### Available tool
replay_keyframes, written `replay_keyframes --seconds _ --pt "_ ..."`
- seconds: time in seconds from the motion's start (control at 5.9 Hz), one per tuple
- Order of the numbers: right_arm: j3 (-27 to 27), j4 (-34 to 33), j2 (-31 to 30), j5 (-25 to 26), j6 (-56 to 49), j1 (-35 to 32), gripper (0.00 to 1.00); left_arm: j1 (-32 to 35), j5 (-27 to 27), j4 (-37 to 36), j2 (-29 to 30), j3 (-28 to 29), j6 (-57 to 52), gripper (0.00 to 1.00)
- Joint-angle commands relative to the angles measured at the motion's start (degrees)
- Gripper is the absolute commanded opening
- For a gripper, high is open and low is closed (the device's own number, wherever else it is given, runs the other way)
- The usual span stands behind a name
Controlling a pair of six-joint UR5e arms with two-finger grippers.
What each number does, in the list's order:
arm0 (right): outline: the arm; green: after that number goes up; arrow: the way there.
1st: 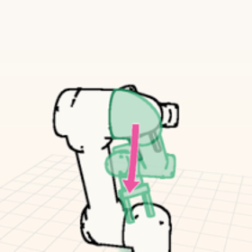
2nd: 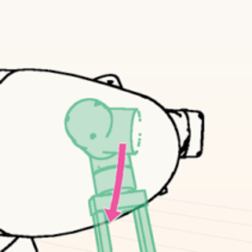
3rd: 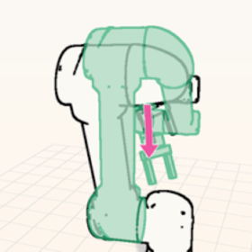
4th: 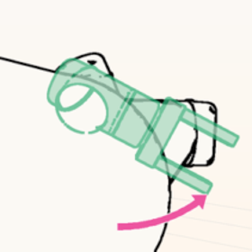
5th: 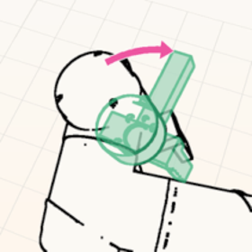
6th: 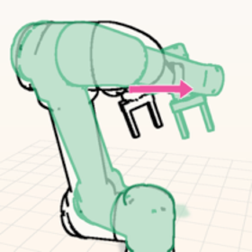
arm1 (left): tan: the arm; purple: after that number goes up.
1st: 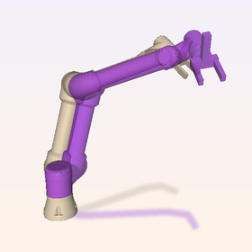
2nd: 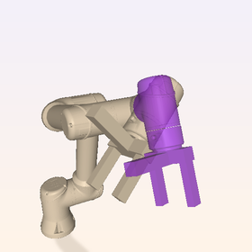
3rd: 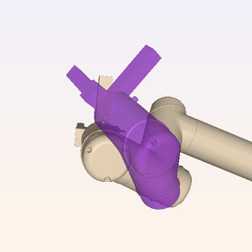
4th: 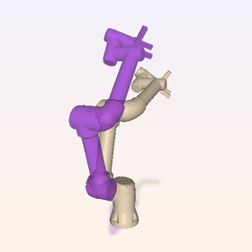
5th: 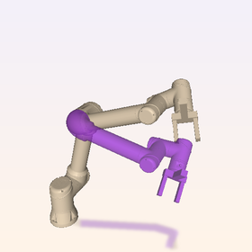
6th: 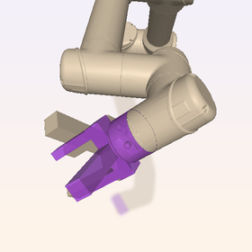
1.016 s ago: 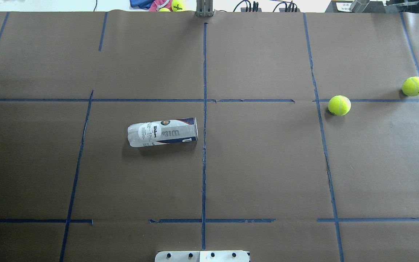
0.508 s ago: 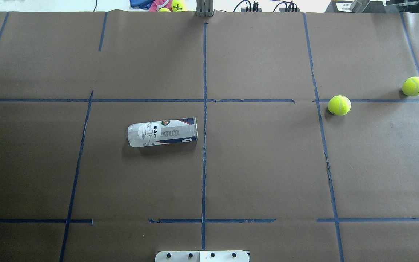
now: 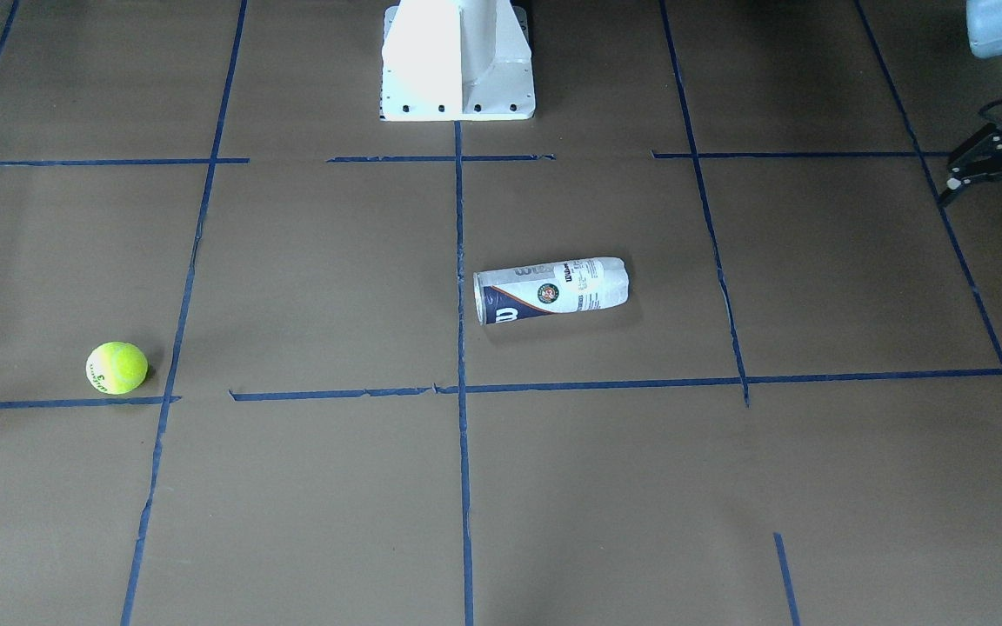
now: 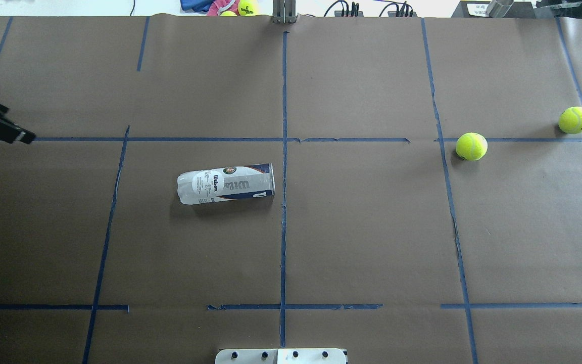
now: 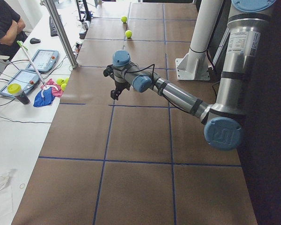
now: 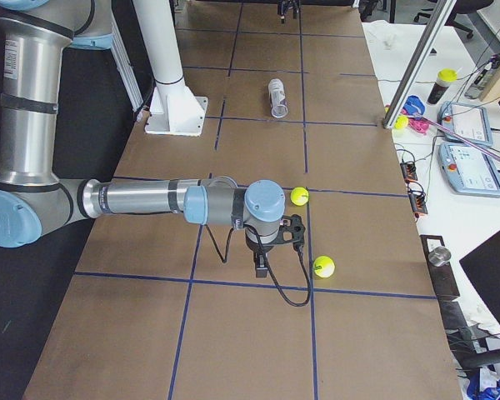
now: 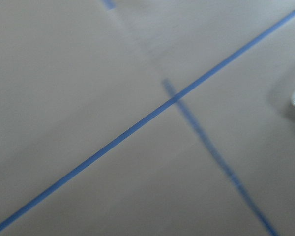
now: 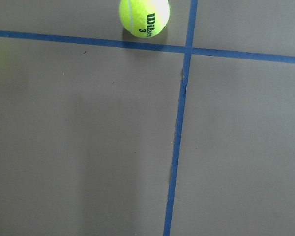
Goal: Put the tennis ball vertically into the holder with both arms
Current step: 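Reach the left gripper down and grasp the lying tennis-ball can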
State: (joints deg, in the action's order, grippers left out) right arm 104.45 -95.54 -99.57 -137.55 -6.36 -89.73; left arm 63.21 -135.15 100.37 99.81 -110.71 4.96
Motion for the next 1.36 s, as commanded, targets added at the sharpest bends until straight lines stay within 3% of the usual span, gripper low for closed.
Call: replay_keyframes --seconds 0.0,0.17,0.34,0.51,1.02,1.19 --pt "-0.2 2.7 -0.4 -0.1 0.1 0.0 1.0 -9.4 0.8 -1.1 10.0 1.4 1.8 0.99" --pt "-0.2 2.9 -0.5 -0.1 0.3 0.0 1.0 -10.5 5.5 -0.8 13.3 0.8 1.7 0.99" --pt "-0.4 2.9 -0.5 -0.2 0.4 0.0 1.0 -18.7 14.4 -1.2 16.0 1.3 1.7 1.0" --pt "-0.2 2.9 -0.7 -0.5 0.4 0.0 1.0 -21.2 22.7 -1.3 16.3 0.6 -0.4 1.0" --pt "-0.4 3.0 -0.9 -0.4 -0.1 0.0 1.0 -27.2 24.5 -13.6 24.0 1.5 -12.9 1.0" --pt "-0.5 3.0 -0.9 -0.4 0.1 0.0 1.0 -29.6 30.3 -13.9 27.1 4.4 -14.2 1.0"
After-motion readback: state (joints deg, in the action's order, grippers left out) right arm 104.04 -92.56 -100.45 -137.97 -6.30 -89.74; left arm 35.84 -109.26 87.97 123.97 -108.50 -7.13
